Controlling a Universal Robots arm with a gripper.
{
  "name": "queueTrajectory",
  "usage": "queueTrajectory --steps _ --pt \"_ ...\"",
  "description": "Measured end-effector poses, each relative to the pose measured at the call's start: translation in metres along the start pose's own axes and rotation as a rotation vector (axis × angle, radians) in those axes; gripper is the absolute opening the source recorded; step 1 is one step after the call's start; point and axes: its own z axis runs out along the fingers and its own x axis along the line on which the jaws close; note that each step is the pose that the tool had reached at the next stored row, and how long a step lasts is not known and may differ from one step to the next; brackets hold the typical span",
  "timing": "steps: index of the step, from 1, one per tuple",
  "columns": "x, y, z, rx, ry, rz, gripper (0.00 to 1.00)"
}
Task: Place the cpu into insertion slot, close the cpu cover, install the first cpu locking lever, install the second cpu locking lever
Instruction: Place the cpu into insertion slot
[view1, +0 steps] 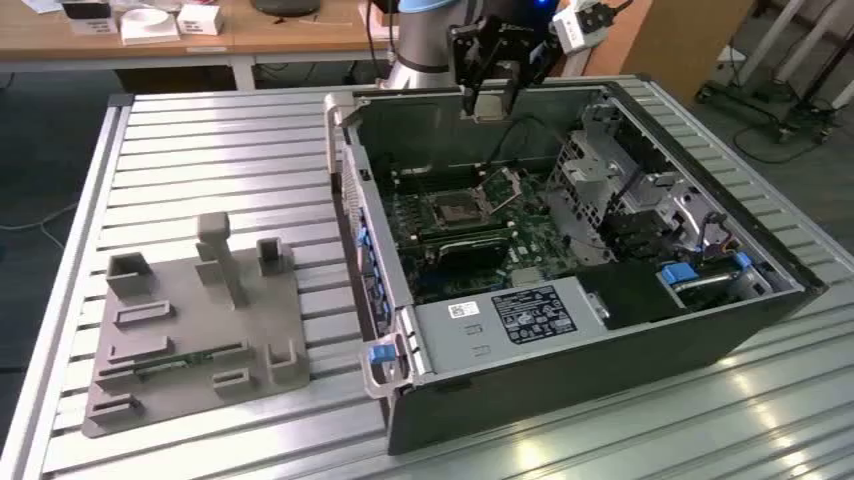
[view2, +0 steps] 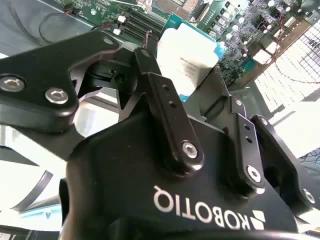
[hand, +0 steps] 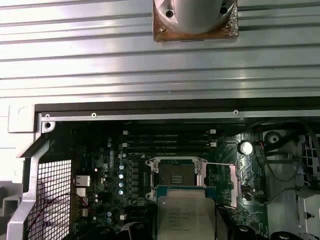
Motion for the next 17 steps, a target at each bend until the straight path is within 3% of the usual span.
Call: queueTrajectory --steps 17 --pt "0.0 0.0 0.0 -0.0003 -0.0016 0.018 0.54"
